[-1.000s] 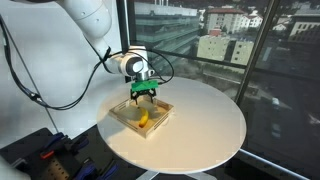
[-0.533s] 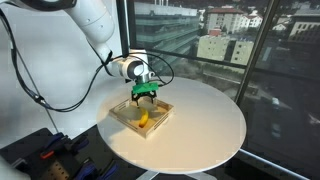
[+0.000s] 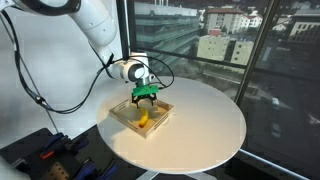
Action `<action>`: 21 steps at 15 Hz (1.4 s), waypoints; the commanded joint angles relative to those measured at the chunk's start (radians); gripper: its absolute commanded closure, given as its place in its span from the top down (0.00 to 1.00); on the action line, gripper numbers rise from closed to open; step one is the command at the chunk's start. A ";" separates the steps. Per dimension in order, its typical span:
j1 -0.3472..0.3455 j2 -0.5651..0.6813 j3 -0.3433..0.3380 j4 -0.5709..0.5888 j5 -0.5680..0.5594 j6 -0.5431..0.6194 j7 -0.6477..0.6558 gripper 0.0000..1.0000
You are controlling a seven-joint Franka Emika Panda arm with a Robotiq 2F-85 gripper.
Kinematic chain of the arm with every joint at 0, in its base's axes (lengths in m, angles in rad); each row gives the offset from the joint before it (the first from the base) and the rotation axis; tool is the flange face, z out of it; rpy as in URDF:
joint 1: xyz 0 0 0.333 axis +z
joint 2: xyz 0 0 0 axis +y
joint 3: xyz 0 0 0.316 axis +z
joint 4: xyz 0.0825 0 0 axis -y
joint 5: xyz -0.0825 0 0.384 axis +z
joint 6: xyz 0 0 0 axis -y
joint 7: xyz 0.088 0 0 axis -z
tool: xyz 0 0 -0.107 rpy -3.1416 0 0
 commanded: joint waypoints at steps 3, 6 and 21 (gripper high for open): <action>-0.002 0.036 0.001 0.041 -0.027 0.005 -0.001 1.00; 0.001 0.055 -0.002 0.057 -0.030 0.004 0.002 1.00; 0.001 0.088 -0.017 0.077 -0.044 -0.002 0.008 1.00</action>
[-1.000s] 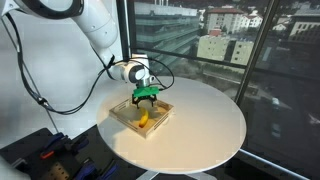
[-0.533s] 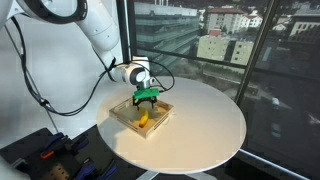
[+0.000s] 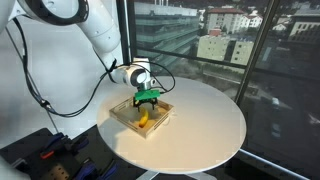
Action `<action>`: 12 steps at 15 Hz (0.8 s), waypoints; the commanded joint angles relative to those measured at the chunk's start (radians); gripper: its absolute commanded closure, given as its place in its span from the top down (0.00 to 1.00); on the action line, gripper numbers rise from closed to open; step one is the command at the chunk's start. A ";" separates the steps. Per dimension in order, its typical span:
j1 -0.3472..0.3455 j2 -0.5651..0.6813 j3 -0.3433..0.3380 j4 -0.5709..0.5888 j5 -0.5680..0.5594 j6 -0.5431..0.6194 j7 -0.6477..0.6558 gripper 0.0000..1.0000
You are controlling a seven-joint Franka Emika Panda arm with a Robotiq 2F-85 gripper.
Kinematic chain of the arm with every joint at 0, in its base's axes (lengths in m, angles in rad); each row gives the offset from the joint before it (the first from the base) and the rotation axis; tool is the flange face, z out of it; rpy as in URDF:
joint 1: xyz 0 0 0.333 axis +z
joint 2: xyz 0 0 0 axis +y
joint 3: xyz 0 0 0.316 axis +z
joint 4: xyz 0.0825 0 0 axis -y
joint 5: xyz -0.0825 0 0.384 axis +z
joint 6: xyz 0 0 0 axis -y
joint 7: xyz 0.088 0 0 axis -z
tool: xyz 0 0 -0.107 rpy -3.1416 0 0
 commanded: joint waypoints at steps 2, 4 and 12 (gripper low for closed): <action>0.001 0.011 -0.008 0.023 -0.031 -0.002 0.010 1.00; 0.002 0.014 -0.010 0.024 -0.033 -0.002 0.011 1.00; 0.008 0.020 -0.017 0.024 -0.046 0.001 0.014 0.90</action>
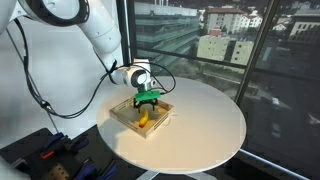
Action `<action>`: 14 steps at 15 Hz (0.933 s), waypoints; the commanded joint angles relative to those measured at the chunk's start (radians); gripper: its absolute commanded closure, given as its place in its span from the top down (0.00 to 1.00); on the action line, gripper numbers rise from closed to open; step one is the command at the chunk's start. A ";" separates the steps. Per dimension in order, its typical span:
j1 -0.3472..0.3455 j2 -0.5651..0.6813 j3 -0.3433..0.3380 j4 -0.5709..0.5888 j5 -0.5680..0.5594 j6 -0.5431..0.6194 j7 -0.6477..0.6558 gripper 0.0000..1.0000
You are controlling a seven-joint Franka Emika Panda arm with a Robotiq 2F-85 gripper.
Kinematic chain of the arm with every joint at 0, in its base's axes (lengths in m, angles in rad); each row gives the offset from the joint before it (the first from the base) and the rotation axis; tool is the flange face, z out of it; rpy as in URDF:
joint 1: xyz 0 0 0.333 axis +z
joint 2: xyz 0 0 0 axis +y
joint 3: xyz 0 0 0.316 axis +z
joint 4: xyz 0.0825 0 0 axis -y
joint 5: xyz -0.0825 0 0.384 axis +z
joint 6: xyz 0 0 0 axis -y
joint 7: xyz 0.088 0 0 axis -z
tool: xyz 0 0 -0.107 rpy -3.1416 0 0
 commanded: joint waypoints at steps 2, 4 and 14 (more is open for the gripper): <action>0.006 0.012 -0.009 0.022 -0.033 0.001 0.015 0.66; 0.006 0.012 -0.008 0.022 -0.032 0.001 0.015 0.49; 0.010 0.001 -0.007 0.018 -0.031 -0.004 0.018 0.16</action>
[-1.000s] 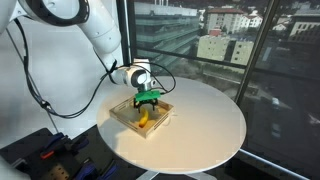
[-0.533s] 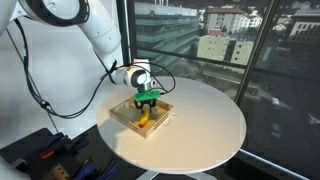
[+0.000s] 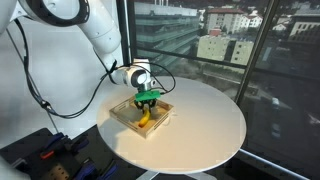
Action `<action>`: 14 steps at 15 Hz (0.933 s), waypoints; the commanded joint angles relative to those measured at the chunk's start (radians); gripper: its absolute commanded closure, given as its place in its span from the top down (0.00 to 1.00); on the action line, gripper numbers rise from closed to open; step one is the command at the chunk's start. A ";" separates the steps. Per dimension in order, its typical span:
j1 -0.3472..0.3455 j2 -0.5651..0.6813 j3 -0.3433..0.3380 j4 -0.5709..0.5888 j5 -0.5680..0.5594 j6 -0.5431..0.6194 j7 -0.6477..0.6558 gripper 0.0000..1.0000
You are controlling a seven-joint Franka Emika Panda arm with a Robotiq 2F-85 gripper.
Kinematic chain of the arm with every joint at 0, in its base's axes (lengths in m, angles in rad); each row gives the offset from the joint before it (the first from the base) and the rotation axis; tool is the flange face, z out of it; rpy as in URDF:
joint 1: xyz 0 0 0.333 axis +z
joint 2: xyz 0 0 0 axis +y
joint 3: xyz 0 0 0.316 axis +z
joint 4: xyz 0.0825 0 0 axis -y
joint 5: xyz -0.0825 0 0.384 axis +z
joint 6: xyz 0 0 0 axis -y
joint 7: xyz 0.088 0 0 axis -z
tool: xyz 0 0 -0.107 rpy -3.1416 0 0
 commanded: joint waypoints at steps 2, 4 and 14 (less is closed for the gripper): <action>0.013 -0.005 -0.007 0.016 -0.032 -0.006 0.022 0.16; 0.019 -0.010 -0.006 0.016 -0.034 -0.007 0.023 0.16; 0.047 -0.047 0.004 0.019 -0.025 -0.042 0.030 0.16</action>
